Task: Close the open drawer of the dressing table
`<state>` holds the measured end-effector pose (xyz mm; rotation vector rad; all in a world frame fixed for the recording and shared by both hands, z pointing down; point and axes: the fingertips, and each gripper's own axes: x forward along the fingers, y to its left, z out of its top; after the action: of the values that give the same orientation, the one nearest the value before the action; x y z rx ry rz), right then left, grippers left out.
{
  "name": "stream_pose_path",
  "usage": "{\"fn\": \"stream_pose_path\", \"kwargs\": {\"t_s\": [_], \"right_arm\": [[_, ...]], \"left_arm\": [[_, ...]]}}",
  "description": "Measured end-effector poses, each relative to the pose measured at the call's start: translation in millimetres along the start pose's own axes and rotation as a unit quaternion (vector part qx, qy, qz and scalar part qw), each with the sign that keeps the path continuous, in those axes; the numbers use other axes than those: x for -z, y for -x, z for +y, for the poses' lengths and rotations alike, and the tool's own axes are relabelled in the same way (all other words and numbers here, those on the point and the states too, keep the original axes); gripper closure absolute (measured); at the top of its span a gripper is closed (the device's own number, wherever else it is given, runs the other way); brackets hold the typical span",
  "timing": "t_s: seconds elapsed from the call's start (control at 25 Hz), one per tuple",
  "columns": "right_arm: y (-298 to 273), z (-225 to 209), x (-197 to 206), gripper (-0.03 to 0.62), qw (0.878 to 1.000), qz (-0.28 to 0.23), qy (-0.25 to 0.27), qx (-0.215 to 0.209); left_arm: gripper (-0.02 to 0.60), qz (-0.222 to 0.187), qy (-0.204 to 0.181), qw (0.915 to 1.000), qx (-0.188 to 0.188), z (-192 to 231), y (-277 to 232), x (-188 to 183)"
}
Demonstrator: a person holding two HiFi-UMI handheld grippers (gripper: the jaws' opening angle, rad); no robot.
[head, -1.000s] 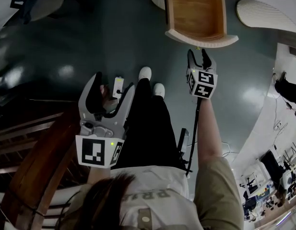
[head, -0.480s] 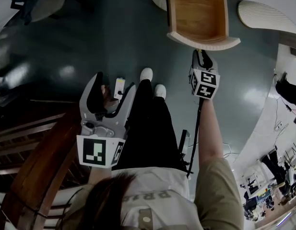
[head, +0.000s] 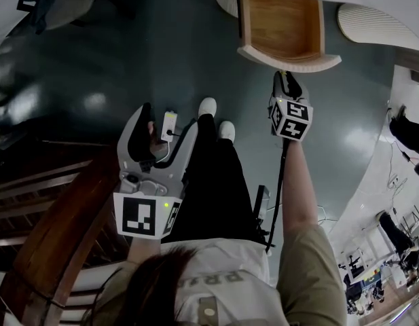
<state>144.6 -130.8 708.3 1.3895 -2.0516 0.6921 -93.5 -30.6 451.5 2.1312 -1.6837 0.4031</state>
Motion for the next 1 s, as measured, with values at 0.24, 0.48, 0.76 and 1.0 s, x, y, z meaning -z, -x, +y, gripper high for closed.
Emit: {"fn": "stream_pose_path", "kwargs": {"t_s": [0.24, 0.48, 0.76, 1.0], "right_arm": [[-6.6, -0.3, -5.8, 0.484, 1.000, 0.001, 0.001, 0.005], [-14.1, -0.7, -13.9, 0.484, 1.000, 0.000, -0.004, 0.013], [-21.8, -3.3, -21.5, 0.484, 1.000, -0.001, -0.021, 0.019], [-30.2, -4.7, -31.8, 0.484, 1.000, -0.005, -0.018, 0.021]], "left_arm": [[0.236, -0.002, 0.001, 1.0000, 0.001, 3.8, 1.0, 1.7], [0.236, -0.001, -0.001, 1.0000, 0.007, 8.8, 2.5, 1.6], [0.236, 0.001, -0.004, 0.9999, 0.012, 17.5, 0.4, 3.1], [0.236, 0.003, 0.004, 1.0000, 0.008, 25.3, -5.4, 3.1]]}}
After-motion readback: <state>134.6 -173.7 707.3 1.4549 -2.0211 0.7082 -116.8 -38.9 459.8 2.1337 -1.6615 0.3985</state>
